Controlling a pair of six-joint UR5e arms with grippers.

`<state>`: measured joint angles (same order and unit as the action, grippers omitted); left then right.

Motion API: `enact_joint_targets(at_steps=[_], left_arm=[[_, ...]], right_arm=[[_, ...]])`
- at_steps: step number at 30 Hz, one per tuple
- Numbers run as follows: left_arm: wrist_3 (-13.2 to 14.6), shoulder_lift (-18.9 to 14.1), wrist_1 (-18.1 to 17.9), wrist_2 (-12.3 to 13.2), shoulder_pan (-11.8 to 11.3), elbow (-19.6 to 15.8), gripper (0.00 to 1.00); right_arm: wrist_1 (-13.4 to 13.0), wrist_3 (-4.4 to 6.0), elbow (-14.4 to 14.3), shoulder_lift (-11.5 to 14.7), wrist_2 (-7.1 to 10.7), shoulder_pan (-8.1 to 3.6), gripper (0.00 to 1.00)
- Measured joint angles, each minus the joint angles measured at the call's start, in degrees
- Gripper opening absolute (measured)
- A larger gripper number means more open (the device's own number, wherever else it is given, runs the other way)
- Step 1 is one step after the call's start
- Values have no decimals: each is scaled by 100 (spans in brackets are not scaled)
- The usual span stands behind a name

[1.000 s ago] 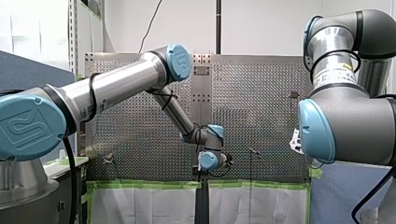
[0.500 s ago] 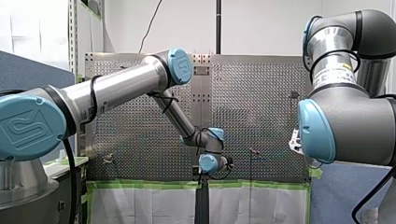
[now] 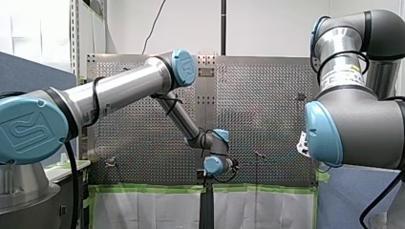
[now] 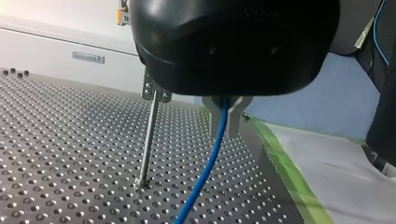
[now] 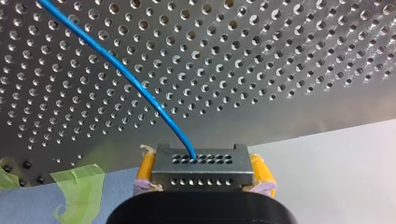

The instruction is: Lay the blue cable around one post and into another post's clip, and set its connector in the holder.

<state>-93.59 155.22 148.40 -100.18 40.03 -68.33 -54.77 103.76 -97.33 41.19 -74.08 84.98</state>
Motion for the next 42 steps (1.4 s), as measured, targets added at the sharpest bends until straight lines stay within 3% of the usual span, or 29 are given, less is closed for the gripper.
enact_joint_targets(at_steps=[12,21,28,34,42], left_arm=[[149,0,94,-67,116,-11,2],[445,-35,248,-140,253,-12,2],[457,-165,261,-128,231,-9,2],[432,-214,266,-120,202,-9,2],[389,-217,285,-100,162,-9,2]], right_arm=[[91,-57,23,-2,-21,20,0],[233,-276,25,6,4,6,0],[312,-325,25,122,72,6,0],[328,-217,25,167,199,19,0],[311,177,21,164,592,-18,0]])
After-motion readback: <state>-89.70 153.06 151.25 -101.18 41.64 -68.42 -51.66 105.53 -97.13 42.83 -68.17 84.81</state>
